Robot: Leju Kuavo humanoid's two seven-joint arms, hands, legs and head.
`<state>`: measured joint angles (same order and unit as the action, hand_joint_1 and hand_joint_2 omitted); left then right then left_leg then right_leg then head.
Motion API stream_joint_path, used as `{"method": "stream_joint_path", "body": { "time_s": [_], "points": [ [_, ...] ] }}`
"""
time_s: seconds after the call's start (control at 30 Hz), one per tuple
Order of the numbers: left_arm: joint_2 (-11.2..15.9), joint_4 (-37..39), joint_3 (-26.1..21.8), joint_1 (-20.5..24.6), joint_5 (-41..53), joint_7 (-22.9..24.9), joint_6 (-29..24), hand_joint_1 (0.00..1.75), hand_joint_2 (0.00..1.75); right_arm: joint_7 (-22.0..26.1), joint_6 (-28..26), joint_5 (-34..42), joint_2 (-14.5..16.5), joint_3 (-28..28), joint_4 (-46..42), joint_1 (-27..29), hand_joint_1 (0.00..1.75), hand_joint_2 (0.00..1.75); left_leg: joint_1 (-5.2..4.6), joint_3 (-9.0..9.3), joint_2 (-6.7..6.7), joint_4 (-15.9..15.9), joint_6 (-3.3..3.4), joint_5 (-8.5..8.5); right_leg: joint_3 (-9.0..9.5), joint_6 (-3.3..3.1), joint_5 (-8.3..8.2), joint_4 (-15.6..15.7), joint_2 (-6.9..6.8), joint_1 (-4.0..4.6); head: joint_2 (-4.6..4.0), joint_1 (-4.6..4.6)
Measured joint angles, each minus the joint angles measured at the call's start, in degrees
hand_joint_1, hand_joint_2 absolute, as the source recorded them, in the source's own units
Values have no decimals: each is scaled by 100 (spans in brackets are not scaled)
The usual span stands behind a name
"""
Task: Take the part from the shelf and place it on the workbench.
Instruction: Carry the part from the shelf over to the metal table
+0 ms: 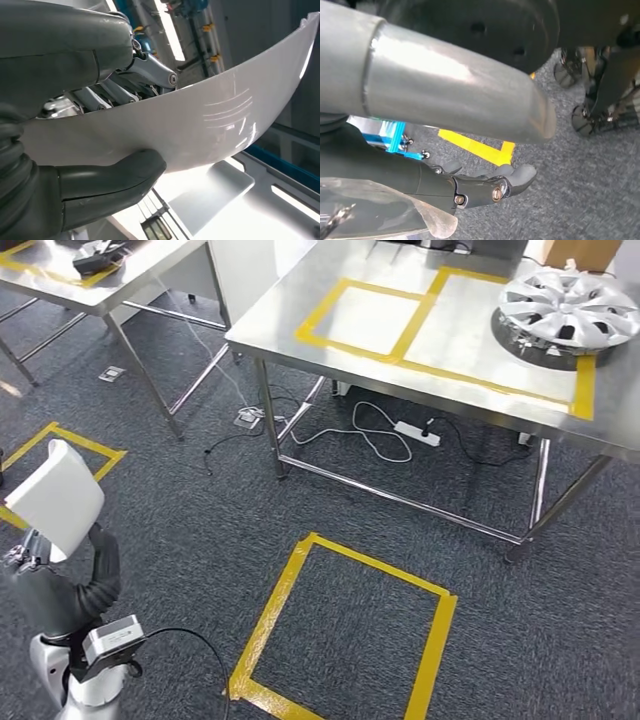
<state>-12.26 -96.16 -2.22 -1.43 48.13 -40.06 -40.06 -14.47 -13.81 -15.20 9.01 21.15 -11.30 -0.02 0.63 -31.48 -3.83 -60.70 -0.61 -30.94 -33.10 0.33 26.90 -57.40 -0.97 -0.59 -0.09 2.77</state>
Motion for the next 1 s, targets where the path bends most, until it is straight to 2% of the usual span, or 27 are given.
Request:
{"method": "stream_joint_path", "body": {
  "time_s": [0.03, 0.07, 0.1, 0.13, 0.17, 0.2, 0.23, 0.27, 0.3, 0.37, 0.47, 0.53, 0.6, 0.63, 0.67, 0.7, 0.77, 0.8, 0.83, 0.87, 0.93, 1.0],
  "points": [
    [4, -2, -1, -5, 2, 0, -1, 175, 175, 4, -7, -5, 0, 1, 0, -4, 0, 0, 8, -151, 163, -338, -12, -182, 4, -26, -3, 2, 48, -3, 0, -16],
    [8, -3, -1, -18, 3, -1, -1, 175, 175, 8, -16, -13, 0, 1, 0, -9, 0, 0, 10, -339, 260, -736, -12, -362, 4, -48, -2, 0, 94, 3, 0, -26],
    [11, -2, -1, -32, 4, -1, -1, 175, 175, 16, -28, -24, 0, 1, 0, -8, 0, 0, 8, -518, 302, -1090, -8, -483, 5, -61, 0, -2, 143, 12, 0, -33],
    [14, -2, -2, -44, 2, -1, -1, 175, 175, 32, -40, -38, 0, 1, 0, -4, 0, 0, 4, -632, 319, -1285, 3, -498, 8, -73, 4, -6, 189, 23, 0, -34],
    [15, -2, -3, -49, -3, -1, -1, 175, 175, 54, -50, -55, 0, 1, 0, 0, 0, 0, 1, -648, 325, -1262, 25, -394, 15, -78, 9, -8, 233, 34, 0, -34],
    [16, -2, -4, -51, -9, -1, -1, 175, 175, 82, -59, -71, 0, 1, 0, 3, 0, 0, -5, -570, 331, -1035, 56, -199, 26, -80, 15, -11, 269, 44, 0, -34],
    [17, -4, -5, -50, -18, -1, -1, 175, 175, 108, -64, -83, 0, 1, 0, 5, 0, 0, -15, -422, 343, -665, 97, 34, 38, -80, 23, -11, 298, 51, 0, -34],
    [18, -7, -5, -49, -28, -1, -1, 175, 175, 128, -67, -91, 3, 1, 0, 5, 0, 0, -31, -263, 363, -290, 140, 195, 45, -68, 34, -16, 318, 64, 0, -32],
    [18, -9, -4, -47, -42, -1, -2, 175, 175, 140, -66, -91, 5, 1, 0, 4, 0, 0, -47, -139, 377, 4, 168, 287, 46, -47, 46, -17, 334, 71, 0, -30],
    [19, -15, -4, -47, -61, -1, -4, 175, 175, 154, -66, -91, 13, 1, 0, 9, 0, 0, -77, -49, 393, 262, 205, 292, 41, 25, 30, -33, 344, 74, 0, -28],
    [15, -19, -6, -50, -65, -1, -6, 175, 175, 163, -62, -91, 15, 1, 0, 19, 0, 0, -59, 6, 384, 333, 257, 313, -2, 121, 54, -147, 290, 62, 0, -18],
    [7, -26, -5, -52, -64, -1, -6, 175, 175, 168, -60, -93, 15, -1, 0, 8, 0, 0, -40, 43, 368, 349, 284, 316, -223, 169, 309, -567, 210, 51, 0, 3],
    [2, -31, -6, -62, -63, -1, -6, 175, 175, 178, -59, -99, 15, -1, 0, 6, 0, 0, -42, 49, 342, 348, 300, 296, -618, 218, 638, -1315, 162, 35, 0, 16],
    [2, -31, -7, -71, -63, -1, -5, 175, 175, 183, -59, -103, 15, -1, 0, 14, 0, 0, -42, 58, 331, 347, 302, 283, -780, 242, 722, -1587, 155, 26, 0, 15],
    [2, -30, -7, -79, -62, -1, -5, 175, 175, 187, -59, -108, 15, -1, 0, 23, 0, 0, -40, 74, 325, 346, 298, 265, -852, 263, 701, -1671, 151, 15, 0, 17],
    [2, -30, -7, -87, -62, -1, -5, 175, 175, 189, -59, -114, 14, 0, 0, 31, 0, 0, -35, 102, 324, 345, 286, 242, -811, 278, 565, -1528, 144, 1, 0, 17],
    [2, -29, -7, -94, -62, -1, -5, 175, 175, 193, -59, -125, 14, 0, 0, 35, 0, 0, -24, 178, 320, 344, 245, 179, -494, 297, 131, -804, 105, -26, 0, 16],
    [2, -30, -8, -93, -62, -1, -5, 175, 175, 195, -57, -128, 16, -1, 1, 31, 0, 0, -26, 206, 317, 337, 215, 146, -351, 283, 39, -442, 77, -23, 0, 17],
    [3, -34, -8, -95, -61, 0, -6, 175, 175, 199, -52, -135, 18, -1, 1, 27, 0, 0, -36, 218, 311, 334, 180, 116, -243, 243, -2, -216, 58, -17, 0, 16],
    [4, -38, -9, -99, -60, 0, -7, 175, 175, 203, -46, -145, 20, -1, 2, 24, 0, 0, -46, 227, 305, 321, 146, 92, -204, 187, 37, -118, 49, -7, 0, 8],
    [5, -48, -9, -104, -58, 0, -8, 175, 175, 212, -34, -170, 20, -1, 3, 27, 0, 0, -54, 253, 299, 302, 86, 55, -139, 64, 62, -99, 69, -1, 1, -8],
    [6, -56, -8, -100, -57, -1, -9, 175, 175, 216, -30, -187, 20, 0, 3, 36, 0, 0, -39, 191, 309, 74, 38, 12, -38, -12, 89, -86, 90, -10, 1, -31]
  ]
}}
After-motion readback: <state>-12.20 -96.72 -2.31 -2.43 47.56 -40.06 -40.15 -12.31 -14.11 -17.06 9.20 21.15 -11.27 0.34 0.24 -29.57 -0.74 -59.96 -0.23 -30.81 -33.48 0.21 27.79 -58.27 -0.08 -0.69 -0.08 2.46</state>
